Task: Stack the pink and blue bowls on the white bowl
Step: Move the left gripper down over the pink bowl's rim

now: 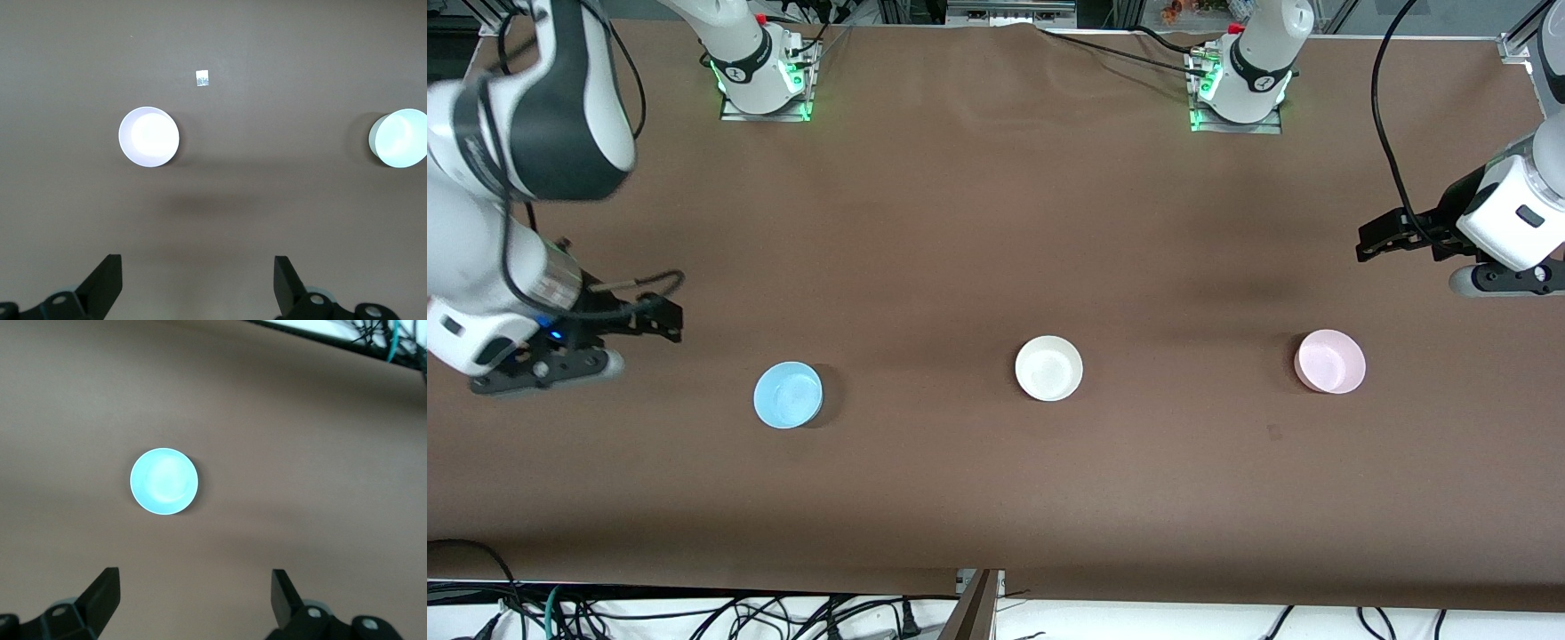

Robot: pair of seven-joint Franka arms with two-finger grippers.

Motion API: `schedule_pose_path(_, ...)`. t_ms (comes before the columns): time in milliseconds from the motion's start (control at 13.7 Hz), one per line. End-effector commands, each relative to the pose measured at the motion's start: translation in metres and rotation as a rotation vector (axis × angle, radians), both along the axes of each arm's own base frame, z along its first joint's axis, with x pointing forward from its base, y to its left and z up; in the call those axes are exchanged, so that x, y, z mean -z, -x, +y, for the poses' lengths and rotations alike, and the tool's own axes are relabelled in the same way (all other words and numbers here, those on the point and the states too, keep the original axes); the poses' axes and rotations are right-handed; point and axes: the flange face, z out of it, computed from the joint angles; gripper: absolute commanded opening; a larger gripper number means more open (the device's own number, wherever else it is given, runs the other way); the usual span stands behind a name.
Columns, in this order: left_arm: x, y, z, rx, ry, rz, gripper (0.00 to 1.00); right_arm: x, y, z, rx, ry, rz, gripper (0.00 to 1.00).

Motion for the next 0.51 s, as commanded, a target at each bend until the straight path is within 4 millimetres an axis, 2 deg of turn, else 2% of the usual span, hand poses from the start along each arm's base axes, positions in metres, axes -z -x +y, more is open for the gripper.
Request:
schedule_pose_path(0, -0.003, 0.004, 0.006, 0.016, -0.034, -0.008, 1.00, -0.024, 0.013, -0.006, -0.010, 0.004, -0.026, 1.00)
schedule_pose_path(293, 0.003, 0.001, 0.013, 0.011, -0.030, 0.000, 1.00, -0.039, 0.052, -0.003, 0.060, -0.006, 0.083, 1.00)
schedule_pose_path(366, 0.008, -0.001, 0.023, -0.007, -0.023, 0.008, 1.00, -0.037, 0.068, -0.003, 0.056, -0.008, 0.079, 1.00)
schedule_pose_path(439, 0.014, -0.005, 0.042, -0.040, -0.015, 0.001, 1.00, -0.028, 0.084, -0.006, 0.050, -0.020, 0.061, 1.00)
